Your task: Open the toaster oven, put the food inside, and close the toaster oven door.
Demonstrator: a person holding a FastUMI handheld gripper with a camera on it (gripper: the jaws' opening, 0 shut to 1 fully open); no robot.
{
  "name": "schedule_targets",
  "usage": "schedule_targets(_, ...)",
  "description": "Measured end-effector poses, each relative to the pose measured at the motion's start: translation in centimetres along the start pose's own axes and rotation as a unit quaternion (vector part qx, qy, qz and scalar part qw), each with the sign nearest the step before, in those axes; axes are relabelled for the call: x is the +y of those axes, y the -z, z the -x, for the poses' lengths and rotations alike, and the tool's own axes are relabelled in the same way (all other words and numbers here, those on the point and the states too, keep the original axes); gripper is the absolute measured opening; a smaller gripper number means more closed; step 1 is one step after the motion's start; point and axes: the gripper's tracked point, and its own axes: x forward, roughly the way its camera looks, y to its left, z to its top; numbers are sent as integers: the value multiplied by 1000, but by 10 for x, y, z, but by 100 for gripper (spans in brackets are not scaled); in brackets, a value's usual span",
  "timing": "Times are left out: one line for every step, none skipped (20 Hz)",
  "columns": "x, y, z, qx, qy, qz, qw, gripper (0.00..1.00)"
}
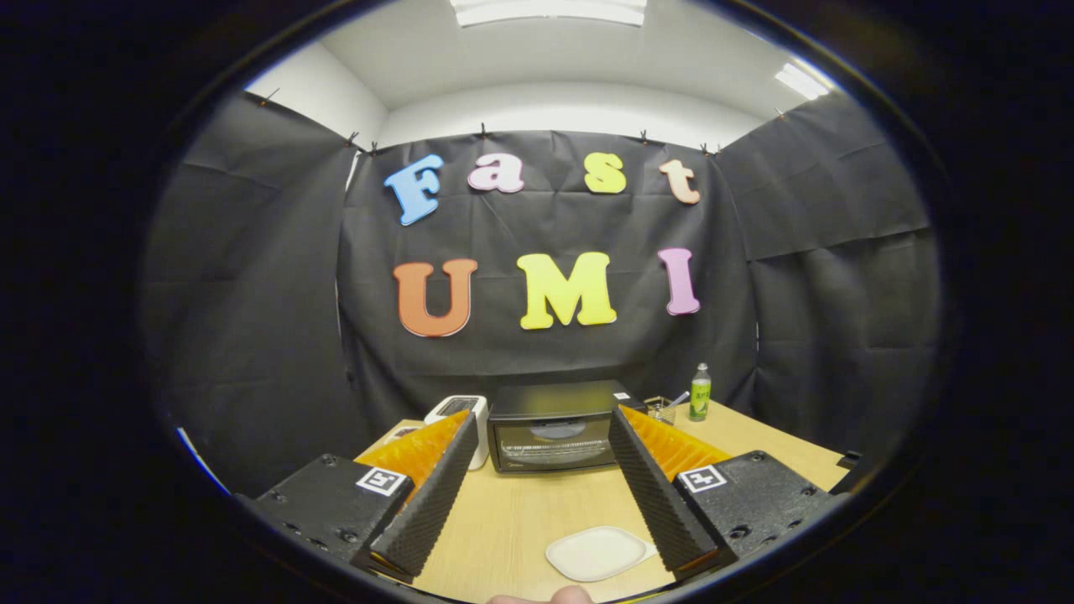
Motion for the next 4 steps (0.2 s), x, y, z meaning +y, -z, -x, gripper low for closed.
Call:
schedule_targets(1,0,0,1,-1,0,1000,100)
schedule_targets(2,0,-1,2,-1,1,1000,100)
schedule_targets(2,-1,0,1,-1,3,1000,100)
schedule_targets(3,-2,0,0,-1,2,1000,100)
